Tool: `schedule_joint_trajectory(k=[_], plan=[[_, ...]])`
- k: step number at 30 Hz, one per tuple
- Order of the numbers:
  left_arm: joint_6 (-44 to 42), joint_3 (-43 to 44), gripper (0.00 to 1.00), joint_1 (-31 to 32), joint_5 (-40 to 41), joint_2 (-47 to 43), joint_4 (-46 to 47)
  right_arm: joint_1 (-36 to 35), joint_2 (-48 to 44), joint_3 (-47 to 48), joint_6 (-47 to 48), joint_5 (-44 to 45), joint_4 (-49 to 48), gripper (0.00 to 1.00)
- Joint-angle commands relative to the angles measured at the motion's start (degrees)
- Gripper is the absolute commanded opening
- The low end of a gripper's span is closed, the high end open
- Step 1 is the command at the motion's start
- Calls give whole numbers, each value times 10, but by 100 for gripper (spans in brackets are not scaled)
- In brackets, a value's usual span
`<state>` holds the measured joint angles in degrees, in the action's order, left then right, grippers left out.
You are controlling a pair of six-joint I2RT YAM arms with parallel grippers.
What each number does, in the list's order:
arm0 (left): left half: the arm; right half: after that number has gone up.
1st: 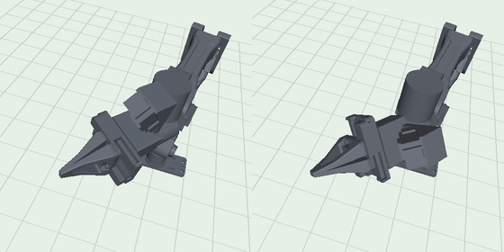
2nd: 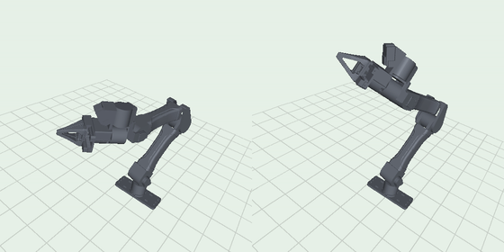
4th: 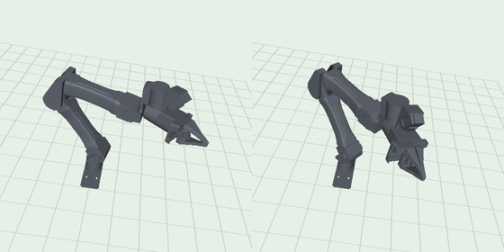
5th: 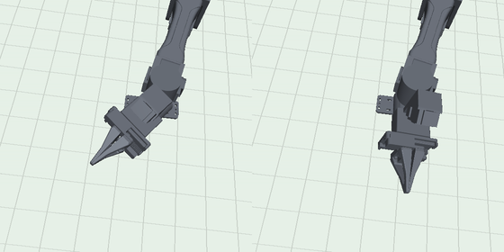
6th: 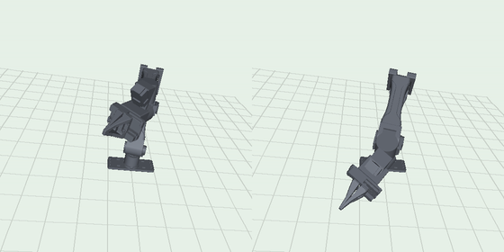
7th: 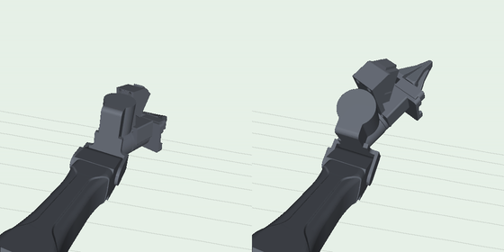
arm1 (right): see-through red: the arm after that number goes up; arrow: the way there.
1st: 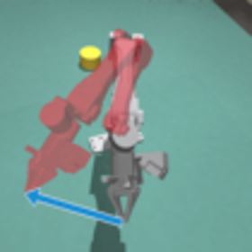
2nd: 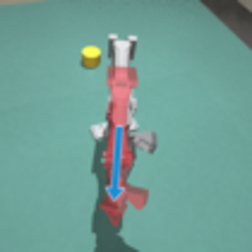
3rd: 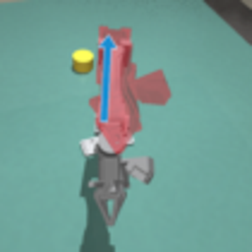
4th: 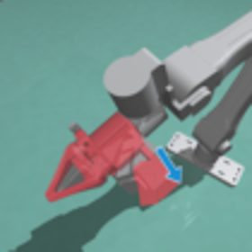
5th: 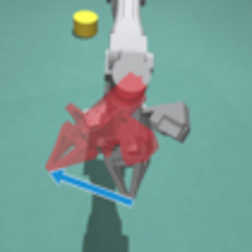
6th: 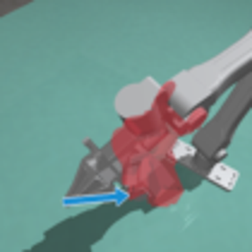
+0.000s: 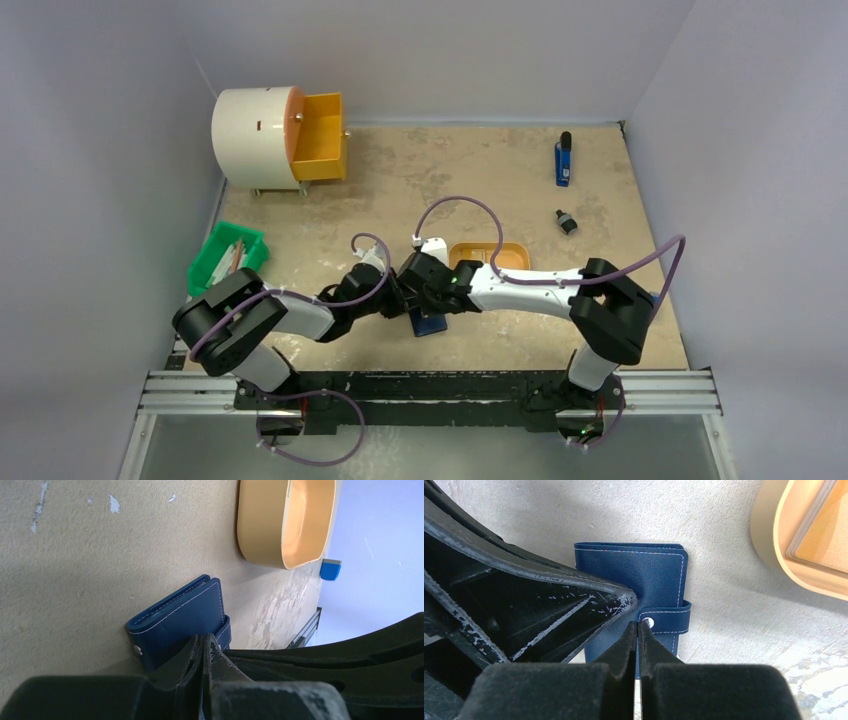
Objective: Put the credit cards into the card holder
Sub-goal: Open the card holder at the center of the board.
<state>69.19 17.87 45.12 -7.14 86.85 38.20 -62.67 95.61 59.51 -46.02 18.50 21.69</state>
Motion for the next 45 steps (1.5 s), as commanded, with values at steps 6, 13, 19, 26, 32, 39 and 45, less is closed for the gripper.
schedule_joint_trajectory(k=[6,13,19,26,32,39,45], plan=[[-34,-2,0,1,64,7,-114,1,-36,-20,-28,28,6,0],[-41,-7,0,1,86,27,-128,1,-60,-35,-47,51,25,0],[-45,-5,0,1,74,29,-110,1,-84,-40,-38,41,12,0],[-49,19,51,1,84,-96,-182,1,-144,-30,2,13,-5,0],[-49,25,74,1,114,-200,-254,1,-178,-25,57,-23,-58,0],[-49,16,76,1,125,-209,-279,1,-196,-56,60,-58,-131,0],[-58,23,72,1,130,-205,-287,0,-197,-56,62,-71,-140,0]])
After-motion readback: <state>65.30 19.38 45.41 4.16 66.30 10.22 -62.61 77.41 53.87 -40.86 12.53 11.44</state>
